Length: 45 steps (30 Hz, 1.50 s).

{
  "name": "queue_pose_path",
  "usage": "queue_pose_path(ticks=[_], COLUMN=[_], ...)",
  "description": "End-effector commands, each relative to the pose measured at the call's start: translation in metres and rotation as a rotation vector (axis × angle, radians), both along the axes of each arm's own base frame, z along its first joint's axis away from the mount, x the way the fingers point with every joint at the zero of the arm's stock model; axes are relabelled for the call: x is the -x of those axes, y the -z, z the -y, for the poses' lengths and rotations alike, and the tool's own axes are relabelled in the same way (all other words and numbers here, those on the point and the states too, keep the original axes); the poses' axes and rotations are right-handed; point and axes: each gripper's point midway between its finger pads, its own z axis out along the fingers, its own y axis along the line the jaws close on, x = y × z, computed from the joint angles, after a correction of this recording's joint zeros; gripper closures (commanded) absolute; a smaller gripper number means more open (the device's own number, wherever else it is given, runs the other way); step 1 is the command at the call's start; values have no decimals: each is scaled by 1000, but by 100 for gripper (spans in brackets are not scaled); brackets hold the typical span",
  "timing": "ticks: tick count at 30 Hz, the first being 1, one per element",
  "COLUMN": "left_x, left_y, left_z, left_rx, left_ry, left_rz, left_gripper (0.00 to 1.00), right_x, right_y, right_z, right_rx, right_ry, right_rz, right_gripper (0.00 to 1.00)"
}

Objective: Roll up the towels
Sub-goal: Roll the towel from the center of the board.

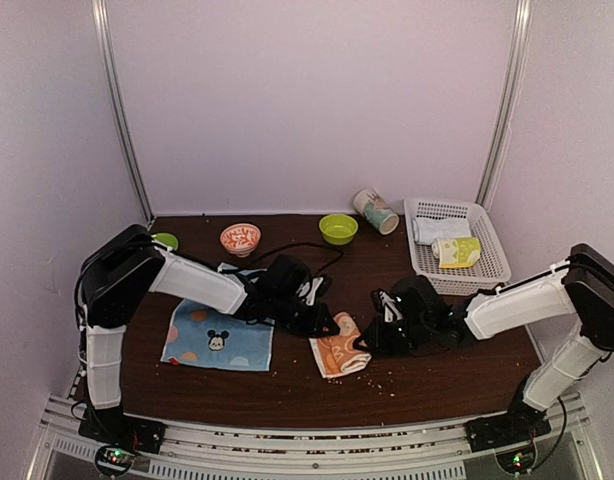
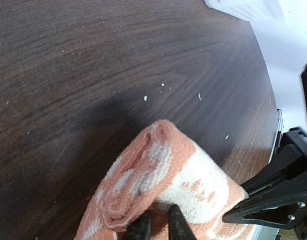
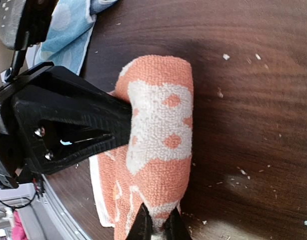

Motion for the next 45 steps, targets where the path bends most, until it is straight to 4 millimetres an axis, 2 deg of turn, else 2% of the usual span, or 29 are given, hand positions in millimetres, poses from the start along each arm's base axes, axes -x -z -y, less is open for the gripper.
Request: queue_pose_path(ticks=[1,6,11,19,29,35,45], left_x=[15,18,20,18,18,19,20], left_y=[19,-1,-11,-5,6,-5,2], left_z=[-26,-30,-38,-48,-55,-59,-45], left_rx=[-114,-92,-102,-142,-180,-168,-121], left_ry=[-13,-7,-17,-36,-50,-59,-49], left_rz=[-54,-37,-11,9,10,27,-15], left_gripper=[81,78,78,81,99,100,100], right_x=[-2,-6,-7,-5,0,0,12], right_y=[2,1,-4,-13,-15,-15,-21], right_z=[21,24,19,5,-9,-9,-37], right_rx=[271,410,504,603,641,641,552], right_ry=[-41,-56,-78,-114,-147,-148,-216], right_rz=[83,120,168,234,266,273,298], right_gripper=[100,100,100,100,100,100,100])
